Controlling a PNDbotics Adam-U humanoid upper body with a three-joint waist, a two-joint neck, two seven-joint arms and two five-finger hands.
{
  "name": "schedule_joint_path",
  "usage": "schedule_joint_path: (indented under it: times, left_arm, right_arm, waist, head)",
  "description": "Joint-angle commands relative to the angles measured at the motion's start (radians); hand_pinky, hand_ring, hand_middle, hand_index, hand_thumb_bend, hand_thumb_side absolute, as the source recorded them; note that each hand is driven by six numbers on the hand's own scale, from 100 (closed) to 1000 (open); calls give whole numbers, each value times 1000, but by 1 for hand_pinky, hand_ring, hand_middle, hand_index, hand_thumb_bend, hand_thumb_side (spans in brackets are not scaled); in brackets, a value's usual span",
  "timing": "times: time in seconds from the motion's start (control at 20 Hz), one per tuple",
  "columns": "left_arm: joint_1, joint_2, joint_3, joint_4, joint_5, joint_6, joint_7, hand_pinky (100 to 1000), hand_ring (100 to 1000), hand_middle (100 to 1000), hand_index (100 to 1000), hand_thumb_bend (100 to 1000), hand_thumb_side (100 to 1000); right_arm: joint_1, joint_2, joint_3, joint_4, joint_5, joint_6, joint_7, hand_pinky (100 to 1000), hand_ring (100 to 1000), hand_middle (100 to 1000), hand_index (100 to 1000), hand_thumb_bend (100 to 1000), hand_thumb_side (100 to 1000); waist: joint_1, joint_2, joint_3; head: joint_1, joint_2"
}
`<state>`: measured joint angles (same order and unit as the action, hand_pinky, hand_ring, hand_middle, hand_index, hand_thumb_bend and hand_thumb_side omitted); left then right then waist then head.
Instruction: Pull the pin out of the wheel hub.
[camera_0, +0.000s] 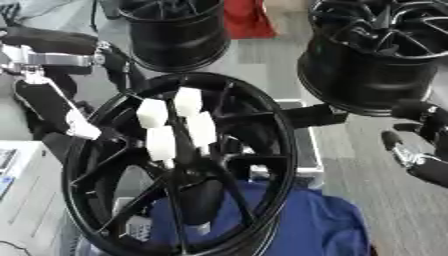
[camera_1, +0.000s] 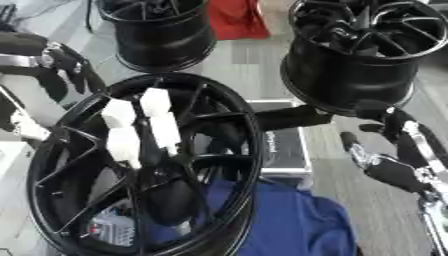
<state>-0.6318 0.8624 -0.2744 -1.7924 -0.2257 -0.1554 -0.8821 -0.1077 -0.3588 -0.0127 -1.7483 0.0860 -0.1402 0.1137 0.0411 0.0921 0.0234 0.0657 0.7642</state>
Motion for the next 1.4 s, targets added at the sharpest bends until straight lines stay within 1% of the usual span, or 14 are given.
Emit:
schedule_joint_path:
  times: [0.05,0.4,0.7,1.0,1.4]
  left_arm:
    - [-12,26,-1,-11,-13,9,3,723,678,704,865,416,316]
    - [-42,3,-21,19,-81,15,49,726,684,707,864,385,290]
    - [-77,-36,-51,78,-140,14,70,724,685,707,863,390,286]
    - [-89,-60,-61,122,-199,19,113,723,685,707,862,407,290]
    - [-91,-70,-83,151,-191,9,74,705,670,692,857,412,295]
  right_arm:
    - [-7,-23,-9,-11,5,-2,2,782,843,768,841,285,235]
    - [-6,-22,-8,-10,4,-2,3,782,844,768,840,272,237]
    - [-5,-23,-6,-9,3,-2,5,782,844,769,840,265,237]
    - [-6,-23,-3,-9,2,-3,8,782,844,769,840,261,238]
    - [-9,-25,-1,-8,2,-2,10,782,844,769,839,255,238]
  waist:
    - [-2,-14,-1]
    - [0,-14,-2]
    - [-1,-15,-4]
    - [0,-15,-5]
    - [4,-14,-6]
  head:
    - [2,5]
    - [4,6]
    - [7,6]
    - [8,6]
    - [10,6]
